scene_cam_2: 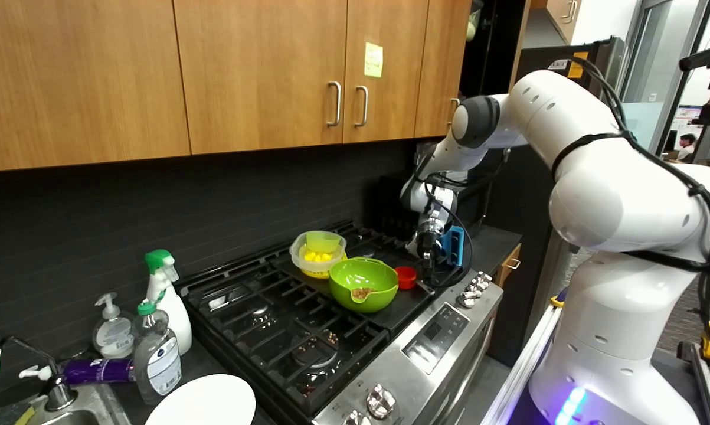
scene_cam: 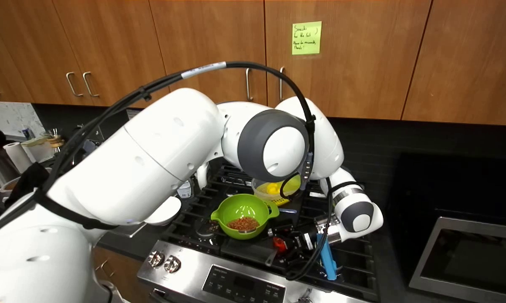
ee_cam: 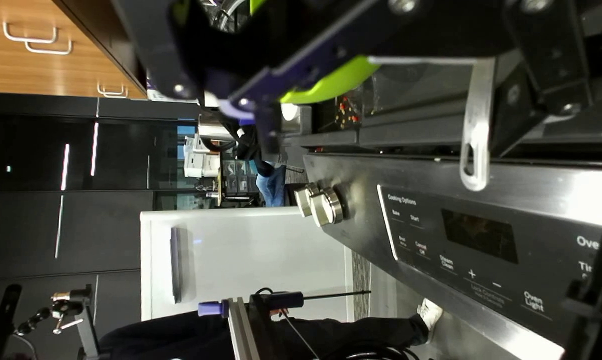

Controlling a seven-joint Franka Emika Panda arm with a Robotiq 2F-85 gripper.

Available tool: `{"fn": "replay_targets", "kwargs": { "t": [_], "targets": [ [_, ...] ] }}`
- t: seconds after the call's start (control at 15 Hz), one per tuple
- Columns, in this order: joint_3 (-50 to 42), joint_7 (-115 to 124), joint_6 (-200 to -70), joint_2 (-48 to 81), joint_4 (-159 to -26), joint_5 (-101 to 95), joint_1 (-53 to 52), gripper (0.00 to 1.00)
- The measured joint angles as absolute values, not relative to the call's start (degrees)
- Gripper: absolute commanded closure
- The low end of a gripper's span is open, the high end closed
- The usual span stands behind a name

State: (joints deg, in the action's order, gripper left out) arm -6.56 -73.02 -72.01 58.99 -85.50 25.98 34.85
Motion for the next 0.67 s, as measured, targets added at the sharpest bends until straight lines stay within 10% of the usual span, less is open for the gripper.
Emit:
{"fn": "replay_targets", "kwargs": {
  "t": [0.67],
  "targets": [
    [-6.5, -66.0, -78.1, 59.3, -85.4, 28.3, 34.6, 0.0]
  ]
}}
